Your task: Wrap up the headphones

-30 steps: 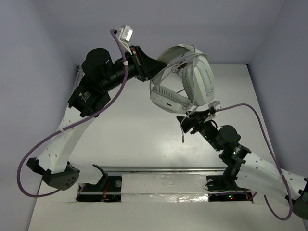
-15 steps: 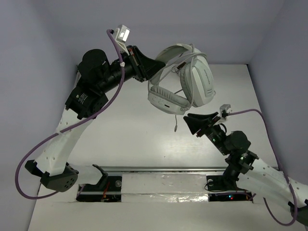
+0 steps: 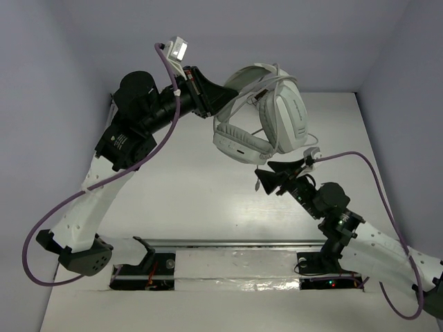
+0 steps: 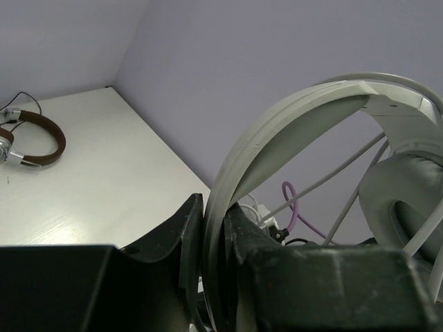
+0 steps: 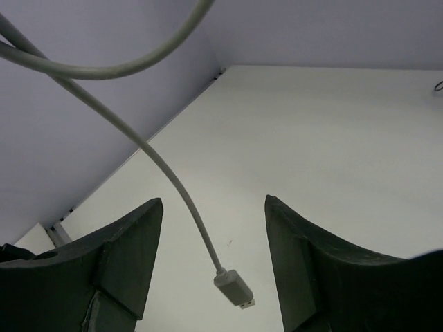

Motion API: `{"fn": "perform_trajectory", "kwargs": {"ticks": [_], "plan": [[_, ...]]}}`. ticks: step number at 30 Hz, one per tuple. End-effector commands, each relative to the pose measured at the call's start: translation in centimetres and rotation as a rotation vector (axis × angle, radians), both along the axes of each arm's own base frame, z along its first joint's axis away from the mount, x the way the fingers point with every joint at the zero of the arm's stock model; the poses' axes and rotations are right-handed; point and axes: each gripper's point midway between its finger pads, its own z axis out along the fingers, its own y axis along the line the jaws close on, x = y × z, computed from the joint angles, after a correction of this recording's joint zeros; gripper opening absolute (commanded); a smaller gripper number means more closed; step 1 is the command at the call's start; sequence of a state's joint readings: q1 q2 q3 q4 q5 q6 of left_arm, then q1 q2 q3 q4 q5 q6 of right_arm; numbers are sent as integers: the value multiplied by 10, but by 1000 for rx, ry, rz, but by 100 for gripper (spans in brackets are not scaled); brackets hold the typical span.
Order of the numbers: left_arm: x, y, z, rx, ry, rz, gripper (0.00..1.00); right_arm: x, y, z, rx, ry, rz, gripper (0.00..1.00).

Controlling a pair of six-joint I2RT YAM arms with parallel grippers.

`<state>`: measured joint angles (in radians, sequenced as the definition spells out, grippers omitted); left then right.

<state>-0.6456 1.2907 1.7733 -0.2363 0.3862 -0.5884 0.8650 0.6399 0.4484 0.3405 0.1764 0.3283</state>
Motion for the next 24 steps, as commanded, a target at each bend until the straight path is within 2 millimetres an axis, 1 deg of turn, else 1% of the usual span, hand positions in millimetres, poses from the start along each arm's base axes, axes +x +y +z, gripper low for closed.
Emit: {"fn": "perform_trajectory", "kwargs": {"ticks": [1, 3, 4, 5, 7, 8, 9, 10, 11, 12, 13, 14, 15, 17, 18, 20, 21, 22, 23, 24], "plan": [[-23, 14, 49, -136, -97, -20, 0, 2, 7, 46, 65, -115, 21, 67], [-22, 13, 46, -136, -91, -24, 0, 3, 18, 49, 64, -116, 56, 66], [-21, 12, 44, -135, -86, -26, 0, 0, 26, 55, 66, -124, 97, 66], [-22, 11, 43, -135, -85, -31, 0, 5, 38, 46, 44, -101, 120, 65], [-20, 10, 40, -134, -78, -30, 0, 8, 47, 46, 52, -97, 138, 62], [-20, 10, 40, -135, -78, -31, 0, 11, 49, 50, 84, -109, 134, 58], [-21, 10, 40, -136, -76, -32, 0, 12, 49, 55, 121, -128, 128, 36], [-21, 10, 41, -137, -78, -32, 0, 13, 51, 52, 120, -115, 132, 36], [-20, 11, 42, -138, -79, -23, 0, 13, 52, 54, 141, -114, 139, 12], [-21, 13, 48, -143, -90, -15, 0, 14, 55, 48, 136, -99, 141, 5], [-20, 15, 52, -143, -100, -4, 0, 16, 55, 44, 135, -82, 134, 0], [-20, 16, 57, -148, -109, 4, 0, 16, 56, 34, 137, -48, 136, 0], [-16, 18, 68, -164, -122, 24, 0, 16, 59, 23, 129, -21, 144, 0], [-8, 19, 79, -184, -133, 56, 0, 11, 65, 4, 148, 36, 189, 0], [3, 20, 89, -202, -142, 102, 0, 6, 71, -25, 115, 92, 207, 0], [18, 23, 96, -210, -151, 170, 0, 0, 75, -47, 114, 153, 214, 0], [35, 28, 100, -225, -147, 238, 0, -11, 80, -65, 92, 192, 234, 0], [44, 30, 103, -232, -150, 267, 0, -16, 83, -75, 80, 222, 235, 0], [55, 37, 105, -240, -146, 319, 0, -24, 86, -85, 63, 255, 243, 0], [72, 46, 111, -250, -151, 367, 0, -33, 90, -93, 45, 276, 247, 0]]}}
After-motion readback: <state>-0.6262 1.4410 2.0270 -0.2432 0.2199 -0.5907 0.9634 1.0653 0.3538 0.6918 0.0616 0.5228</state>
